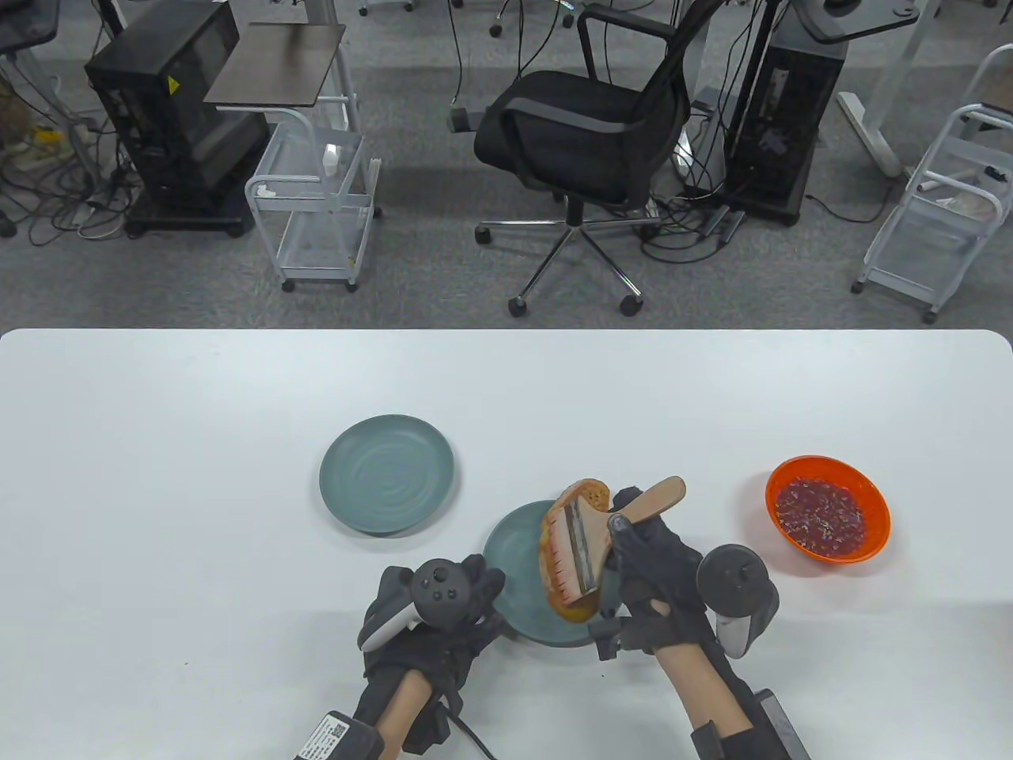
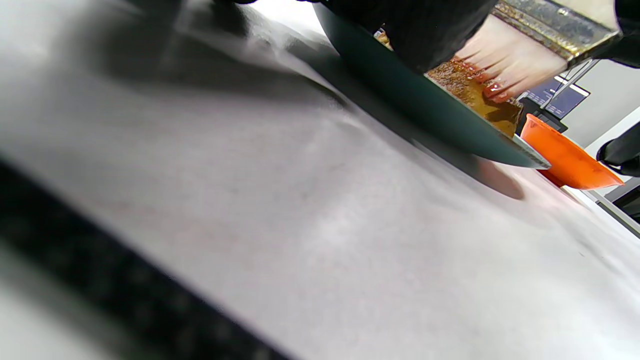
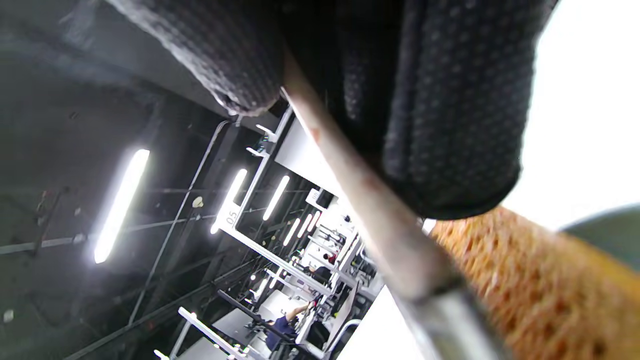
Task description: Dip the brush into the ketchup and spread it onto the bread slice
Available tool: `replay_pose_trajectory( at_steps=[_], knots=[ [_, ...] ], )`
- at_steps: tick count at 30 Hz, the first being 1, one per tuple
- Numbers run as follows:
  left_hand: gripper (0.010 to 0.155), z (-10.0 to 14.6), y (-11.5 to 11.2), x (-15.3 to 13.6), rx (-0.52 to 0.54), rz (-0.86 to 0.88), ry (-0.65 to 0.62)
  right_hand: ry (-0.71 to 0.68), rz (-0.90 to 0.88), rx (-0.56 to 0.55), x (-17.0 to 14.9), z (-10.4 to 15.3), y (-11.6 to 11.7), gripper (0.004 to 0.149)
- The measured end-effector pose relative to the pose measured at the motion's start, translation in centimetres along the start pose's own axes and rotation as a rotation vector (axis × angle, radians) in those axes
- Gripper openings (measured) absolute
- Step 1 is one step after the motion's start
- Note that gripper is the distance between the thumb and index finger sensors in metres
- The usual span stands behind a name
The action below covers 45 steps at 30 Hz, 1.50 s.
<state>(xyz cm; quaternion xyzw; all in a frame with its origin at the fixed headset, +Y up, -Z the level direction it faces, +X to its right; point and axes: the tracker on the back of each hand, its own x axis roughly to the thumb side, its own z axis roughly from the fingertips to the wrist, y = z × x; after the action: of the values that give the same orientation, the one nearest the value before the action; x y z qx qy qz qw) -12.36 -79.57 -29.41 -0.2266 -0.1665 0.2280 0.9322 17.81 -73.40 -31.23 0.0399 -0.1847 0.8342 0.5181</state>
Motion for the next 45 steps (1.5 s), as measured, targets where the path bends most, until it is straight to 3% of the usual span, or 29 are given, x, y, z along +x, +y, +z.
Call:
replay_pose_trajectory(
  at_steps=[3,6,10,14,21,24,28,33,39,42,45],
  knots=[
    [0.060,0.0,0.0,0.0,-0.001,0.000,0.000,-0.126,0.176,-0.118,1.2,-0.1,-1.9,0.051],
    [0.060,0.0,0.0,0.0,-0.002,-0.003,0.001,-0.183,0.200,-0.172,2.0,0.0,-2.6,0.051],
    [0.060,0.0,-0.1,0.0,-0.002,-0.003,0.000,-0.062,-0.061,-0.068,1.5,0.3,-0.2,0.052],
    [0.060,0.0,-0.1,0.1,-0.002,-0.006,0.001,-0.072,0.001,-0.012,1.3,0.4,1.3,0.052],
    [0.060,0.0,-0.1,0.1,-0.002,-0.008,0.003,-0.196,0.216,-0.155,0.9,-0.1,-2.4,0.052],
    [0.060,0.0,-0.1,0.2,-0.001,-0.014,0.005,-0.058,-0.010,-0.142,0.1,0.0,-2.0,0.051],
    [0.060,0.0,-0.2,0.2,-0.002,-0.014,0.007,0.099,-0.273,-0.027,-1.4,0.4,0.6,0.052],
    [0.061,0.1,-0.2,0.1,-0.003,-0.022,0.012,0.069,-0.134,0.000,-1.8,-0.1,0.4,0.052],
    [0.065,0.1,-0.4,0.3,-0.013,-0.046,0.016,0.064,-0.057,-0.120,-2.2,-0.3,-2.4,0.052],
    [0.067,0.1,-0.5,0.4,-0.020,-0.056,0.017,0.142,-0.177,-0.153,-2.4,0.1,-2.2,0.052],
    [0.070,0.1,-0.7,0.4,-0.031,-0.068,0.017,0.160,-0.246,-0.102,-2.2,0.2,-1.3,0.052]
  ],
)
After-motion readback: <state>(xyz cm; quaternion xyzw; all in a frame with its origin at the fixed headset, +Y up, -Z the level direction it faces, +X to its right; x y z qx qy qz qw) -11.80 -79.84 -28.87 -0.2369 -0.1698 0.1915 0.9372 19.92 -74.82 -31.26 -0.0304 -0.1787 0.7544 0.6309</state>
